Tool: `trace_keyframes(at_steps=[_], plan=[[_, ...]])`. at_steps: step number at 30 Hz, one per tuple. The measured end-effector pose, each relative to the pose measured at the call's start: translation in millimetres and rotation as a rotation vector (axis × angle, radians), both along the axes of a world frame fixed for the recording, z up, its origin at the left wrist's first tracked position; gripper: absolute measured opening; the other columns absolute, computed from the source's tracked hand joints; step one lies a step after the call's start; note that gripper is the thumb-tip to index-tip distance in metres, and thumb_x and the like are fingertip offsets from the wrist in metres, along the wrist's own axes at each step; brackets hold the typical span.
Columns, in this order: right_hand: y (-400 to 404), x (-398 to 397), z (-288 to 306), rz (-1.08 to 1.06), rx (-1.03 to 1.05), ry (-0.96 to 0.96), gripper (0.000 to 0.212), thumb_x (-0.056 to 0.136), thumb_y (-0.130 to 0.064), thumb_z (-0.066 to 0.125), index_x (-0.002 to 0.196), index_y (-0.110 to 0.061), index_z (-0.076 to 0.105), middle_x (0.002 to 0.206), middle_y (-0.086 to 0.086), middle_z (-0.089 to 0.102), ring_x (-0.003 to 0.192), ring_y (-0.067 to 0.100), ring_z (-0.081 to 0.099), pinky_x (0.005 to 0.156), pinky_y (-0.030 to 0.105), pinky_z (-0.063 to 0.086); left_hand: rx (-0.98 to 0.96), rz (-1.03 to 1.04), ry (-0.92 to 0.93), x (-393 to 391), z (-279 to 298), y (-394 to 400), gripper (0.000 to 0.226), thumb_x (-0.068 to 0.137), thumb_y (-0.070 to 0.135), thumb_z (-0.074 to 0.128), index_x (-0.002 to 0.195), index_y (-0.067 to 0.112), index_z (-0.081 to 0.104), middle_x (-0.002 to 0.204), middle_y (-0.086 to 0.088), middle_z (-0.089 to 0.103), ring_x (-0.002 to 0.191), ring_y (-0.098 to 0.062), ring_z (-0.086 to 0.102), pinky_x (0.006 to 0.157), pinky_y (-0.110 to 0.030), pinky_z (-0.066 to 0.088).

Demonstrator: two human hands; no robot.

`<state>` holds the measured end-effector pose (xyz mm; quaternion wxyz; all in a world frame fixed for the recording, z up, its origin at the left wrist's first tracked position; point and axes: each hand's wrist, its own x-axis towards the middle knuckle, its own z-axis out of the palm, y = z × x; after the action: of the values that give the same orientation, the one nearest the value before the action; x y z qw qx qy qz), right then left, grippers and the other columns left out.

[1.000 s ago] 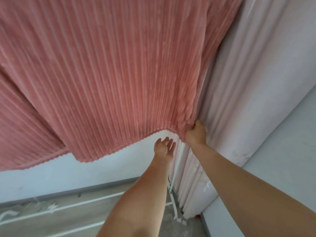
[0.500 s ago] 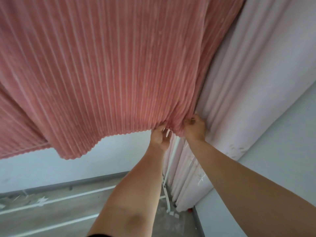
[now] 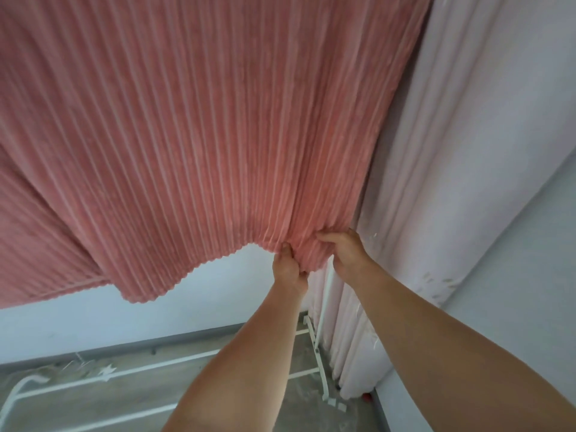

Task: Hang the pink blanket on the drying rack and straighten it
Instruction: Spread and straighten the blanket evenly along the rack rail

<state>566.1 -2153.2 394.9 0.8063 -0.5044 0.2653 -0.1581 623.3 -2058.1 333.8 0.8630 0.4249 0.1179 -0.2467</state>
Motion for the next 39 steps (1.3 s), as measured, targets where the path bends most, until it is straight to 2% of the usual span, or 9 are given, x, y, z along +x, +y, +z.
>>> trace_keyframes(at_steps=[3, 7, 11, 14, 18, 22, 28, 31, 39], plan=[[-10, 0, -4, -0.169, -0.061, 0.072, 0.033, 0.074, 0.000, 0.077, 0.105, -0.005, 0.069, 0.106, 0.010, 0.074, 0.097, 0.028, 0.071, 0.089, 0.042, 0.056, 0.213, -0.055, 0.098, -8, 17, 4, 0.031, 0.105, 0.035, 0.037, 0.124, 0.022, 0.058, 0.120, -0.006, 0.067, 0.102, -0.024, 0.065, 0.079, -0.036, 0.053], [-10, -6, 6, -0.325, -0.534, 0.430, 0.039, 0.088, -0.032, 0.068, 0.115, -0.003, 0.065, 0.114, 0.014, 0.070, 0.103, 0.034, 0.066, 0.089, 0.041, 0.054, 0.680, -0.508, 0.130, -24, 49, 9, 0.045, 0.103, 0.042, 0.034, 0.108, 0.003, 0.056, 0.104, -0.018, 0.068, 0.075, -0.030, 0.069, 0.056, -0.029, 0.055], [-5, -16, 58, -0.158, -0.926, 0.610, 0.041, 0.084, -0.039, 0.052, 0.103, -0.006, 0.067, 0.096, 0.012, 0.072, 0.094, 0.033, 0.068, 0.071, 0.030, 0.048, 0.909, -0.662, -0.307, -33, 118, -8, 0.019, 0.098, 0.009, 0.043, 0.095, 0.000, 0.059, 0.076, -0.014, 0.062, 0.045, -0.017, 0.061, 0.042, -0.027, 0.054], [-6, -38, 125, -0.203, -1.172, 0.526, 0.024, 0.086, -0.023, 0.054, 0.086, -0.005, 0.069, 0.087, 0.015, 0.072, 0.083, 0.032, 0.069, 0.061, 0.026, 0.041, 0.985, -0.644, -0.662, -39, 190, -22, 0.026, 0.091, 0.008, 0.048, 0.071, 0.003, 0.065, 0.069, -0.018, 0.066, 0.051, -0.023, 0.064, 0.051, -0.033, 0.057], [-15, -47, 221, -0.430, -1.443, 0.144, 0.012, 0.085, -0.006, 0.053, 0.084, -0.005, 0.065, 0.085, 0.016, 0.070, 0.077, 0.033, 0.067, 0.060, 0.026, 0.032, 1.239, 0.005, -1.449, -32, 278, -16, 0.030, 0.090, 0.021, 0.052, 0.068, 0.004, 0.066, 0.074, -0.021, 0.070, 0.067, -0.036, 0.067, 0.057, -0.036, 0.046], [-12, -19, 313, -0.600, -1.675, -0.017, 0.017, 0.094, -0.007, 0.045, 0.100, -0.005, 0.061, 0.112, 0.016, 0.057, 0.098, 0.036, 0.060, 0.078, 0.039, 0.046, 0.957, 0.680, -1.974, -12, 360, -22, 0.011, 0.081, 0.004, 0.052, 0.077, 0.007, 0.062, 0.074, -0.012, 0.061, 0.068, -0.029, 0.056, 0.062, -0.037, 0.041], [-34, -8, 386, -0.171, -1.812, 0.576, 0.033, 0.098, -0.006, 0.039, 0.122, -0.002, 0.062, 0.127, 0.019, 0.058, 0.114, 0.036, 0.060, 0.086, 0.039, 0.049, 1.607, 0.486, -1.876, 27, 429, -31, 0.049, 0.089, 0.037, 0.034, 0.114, 0.009, 0.065, 0.109, -0.016, 0.067, 0.106, -0.036, 0.060, 0.101, -0.053, 0.037], [-34, -5, 390, -0.177, -1.980, 0.632, 0.035, 0.099, -0.007, 0.036, 0.120, -0.006, 0.064, 0.126, 0.016, 0.061, 0.115, 0.034, 0.060, 0.086, 0.037, 0.048, 1.811, 0.284, -1.779, 33, 434, -27, 0.050, 0.100, 0.048, 0.026, 0.099, 0.014, 0.063, 0.096, -0.009, 0.070, 0.091, -0.031, 0.063, 0.092, -0.047, 0.036], [-42, -5, 399, -0.158, -2.100, 0.769, 0.036, 0.097, -0.003, 0.040, 0.127, -0.005, 0.061, 0.131, 0.017, 0.057, 0.120, 0.035, 0.057, 0.090, 0.041, 0.049, 1.846, 0.379, -1.854, 32, 422, -25, 0.046, 0.102, 0.050, 0.031, 0.098, 0.014, 0.060, 0.087, -0.008, 0.066, 0.080, -0.030, 0.059, 0.076, -0.041, 0.035]])
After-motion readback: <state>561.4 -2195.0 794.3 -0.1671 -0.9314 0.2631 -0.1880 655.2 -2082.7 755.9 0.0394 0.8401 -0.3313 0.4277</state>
